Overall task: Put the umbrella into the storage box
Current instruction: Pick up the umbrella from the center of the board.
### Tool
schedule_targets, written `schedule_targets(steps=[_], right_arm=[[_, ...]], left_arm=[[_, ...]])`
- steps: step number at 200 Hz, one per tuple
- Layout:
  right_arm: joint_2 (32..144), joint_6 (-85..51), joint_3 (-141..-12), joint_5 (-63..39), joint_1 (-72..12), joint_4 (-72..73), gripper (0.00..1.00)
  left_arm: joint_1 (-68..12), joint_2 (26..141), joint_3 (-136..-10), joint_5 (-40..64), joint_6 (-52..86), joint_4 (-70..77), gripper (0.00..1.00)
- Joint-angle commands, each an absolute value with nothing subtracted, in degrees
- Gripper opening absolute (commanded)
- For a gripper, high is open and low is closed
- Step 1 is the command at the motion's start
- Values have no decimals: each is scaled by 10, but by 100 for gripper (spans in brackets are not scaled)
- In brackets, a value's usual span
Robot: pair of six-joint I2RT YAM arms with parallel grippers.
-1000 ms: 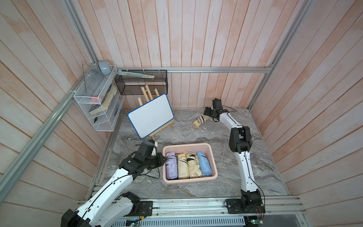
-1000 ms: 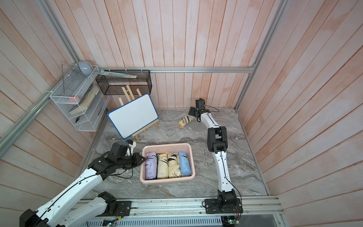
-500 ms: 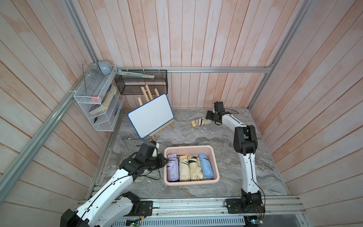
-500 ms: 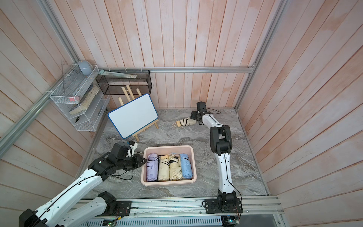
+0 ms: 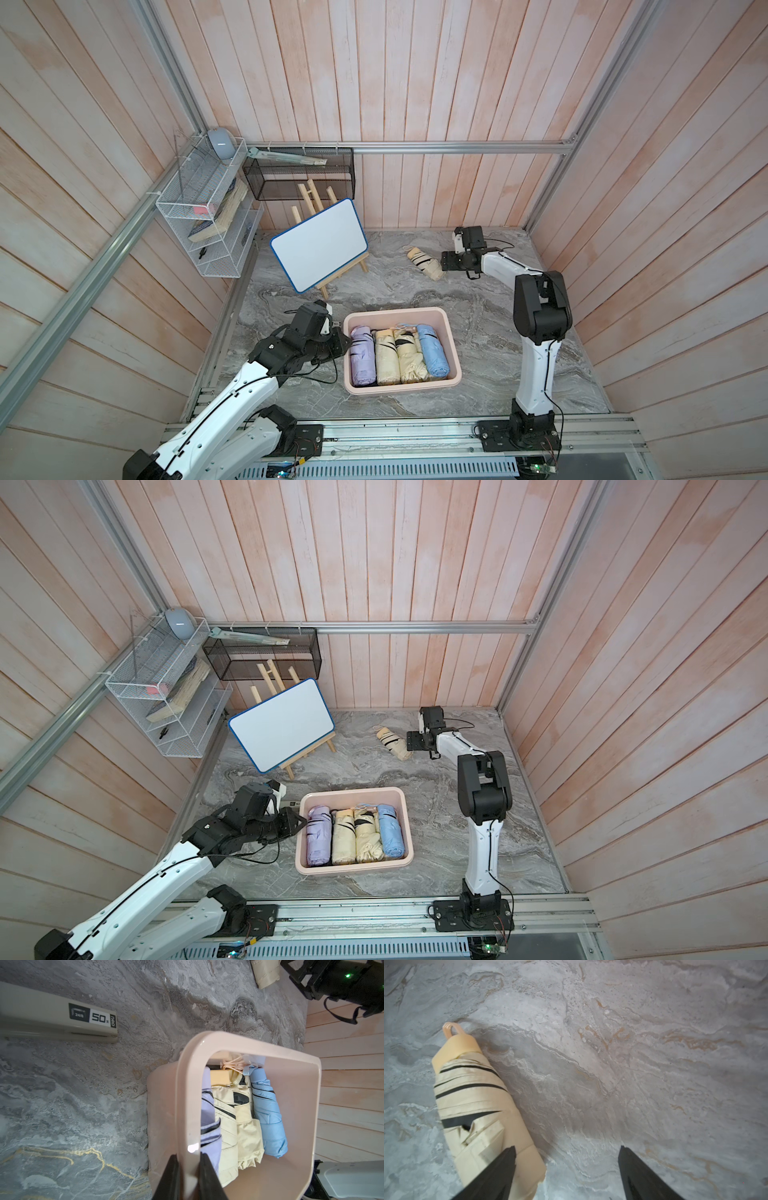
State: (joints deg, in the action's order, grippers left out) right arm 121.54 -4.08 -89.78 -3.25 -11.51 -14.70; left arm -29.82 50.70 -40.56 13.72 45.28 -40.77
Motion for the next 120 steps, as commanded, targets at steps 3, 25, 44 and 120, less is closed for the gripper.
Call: schedule_targets(steps=[3,25,44,120], right_arm=[[1195,84,-929,-61,-122,-176,85],[1214,154,-959,-87,-143,-204,86],[1244,192,-999,-93,-160,-237,87],[1340,214,-1128,-96,-180,-297,87]], left_arm=[[-295,488,-411,103,468,-432,8],[-295,479,-408,107,475,-436,8],[-294,472,-403,108,478,-440,8],[-294,467,-406,109,476,-447,8]])
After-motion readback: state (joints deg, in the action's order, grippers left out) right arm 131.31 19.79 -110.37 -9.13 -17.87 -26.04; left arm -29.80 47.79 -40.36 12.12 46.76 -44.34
